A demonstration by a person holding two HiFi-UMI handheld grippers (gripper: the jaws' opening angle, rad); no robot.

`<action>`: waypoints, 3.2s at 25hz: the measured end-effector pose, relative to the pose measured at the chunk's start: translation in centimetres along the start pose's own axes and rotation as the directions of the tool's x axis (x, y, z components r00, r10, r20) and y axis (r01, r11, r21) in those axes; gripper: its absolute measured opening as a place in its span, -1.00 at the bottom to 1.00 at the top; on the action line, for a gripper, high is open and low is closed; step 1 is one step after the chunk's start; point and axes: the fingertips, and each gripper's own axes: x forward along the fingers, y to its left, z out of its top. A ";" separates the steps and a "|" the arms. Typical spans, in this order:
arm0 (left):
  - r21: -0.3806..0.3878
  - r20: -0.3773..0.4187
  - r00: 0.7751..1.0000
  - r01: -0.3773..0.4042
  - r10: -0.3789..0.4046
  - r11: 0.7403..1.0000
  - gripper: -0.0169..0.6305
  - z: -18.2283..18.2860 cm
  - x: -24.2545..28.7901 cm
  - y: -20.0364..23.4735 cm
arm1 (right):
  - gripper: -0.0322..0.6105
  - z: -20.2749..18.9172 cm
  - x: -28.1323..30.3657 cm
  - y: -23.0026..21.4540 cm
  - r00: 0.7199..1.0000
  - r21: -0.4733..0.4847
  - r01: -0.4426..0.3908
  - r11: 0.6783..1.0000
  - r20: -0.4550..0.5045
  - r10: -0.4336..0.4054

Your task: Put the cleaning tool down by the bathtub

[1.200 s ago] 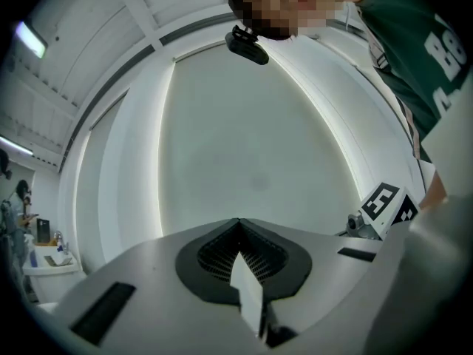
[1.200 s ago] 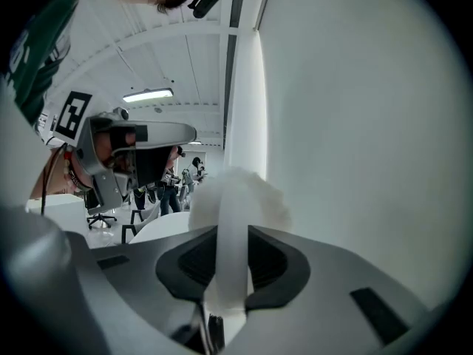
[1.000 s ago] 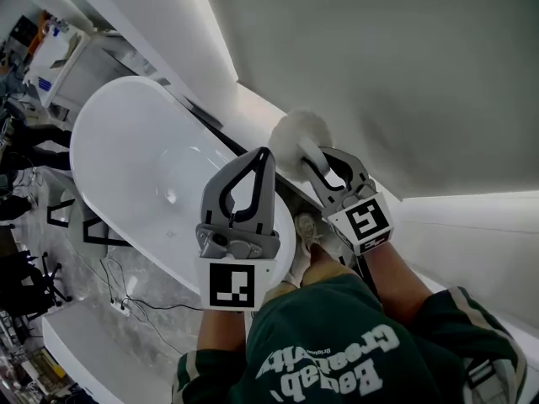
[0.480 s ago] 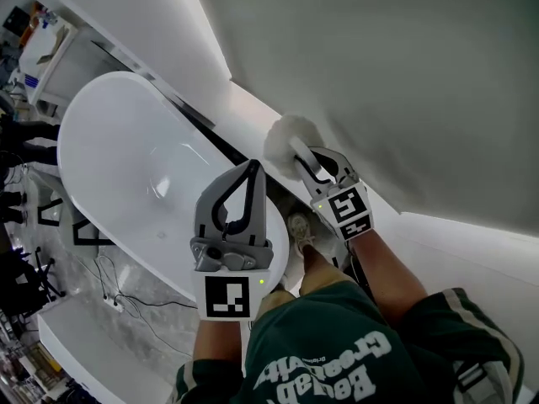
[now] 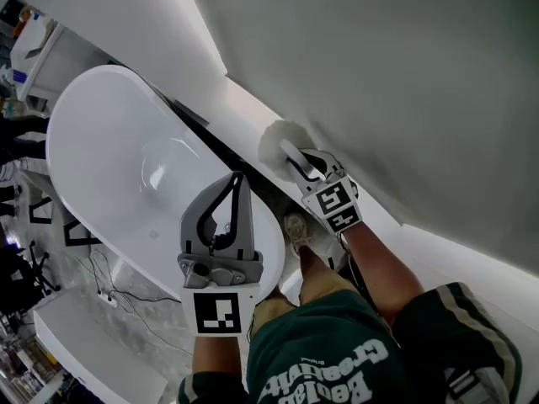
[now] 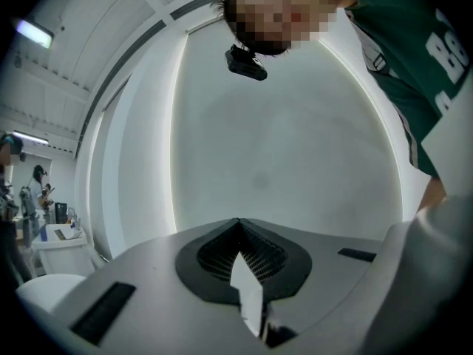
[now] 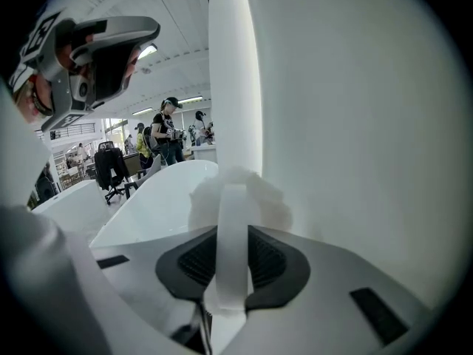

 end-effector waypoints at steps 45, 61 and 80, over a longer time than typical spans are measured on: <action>-0.123 -0.156 0.982 -0.122 0.102 0.985 -0.94 -13.3 2.9 3.6 | -0.61 -20.0 19.5 -1.9 0.879 0.012 -0.110 0.994 -0.465 0.103; -0.134 -0.188 0.974 -0.151 0.124 0.979 -0.94 -16.0 1.9 4.0 | -0.61 -23.9 22.0 -2.0 0.815 0.040 -0.095 0.995 -0.570 0.101; -0.158 -0.199 0.970 -0.175 0.142 0.972 -0.94 -16.8 0.8 4.3 | -0.60 -23.9 22.4 -1.5 0.834 0.003 -0.118 0.993 -0.543 0.100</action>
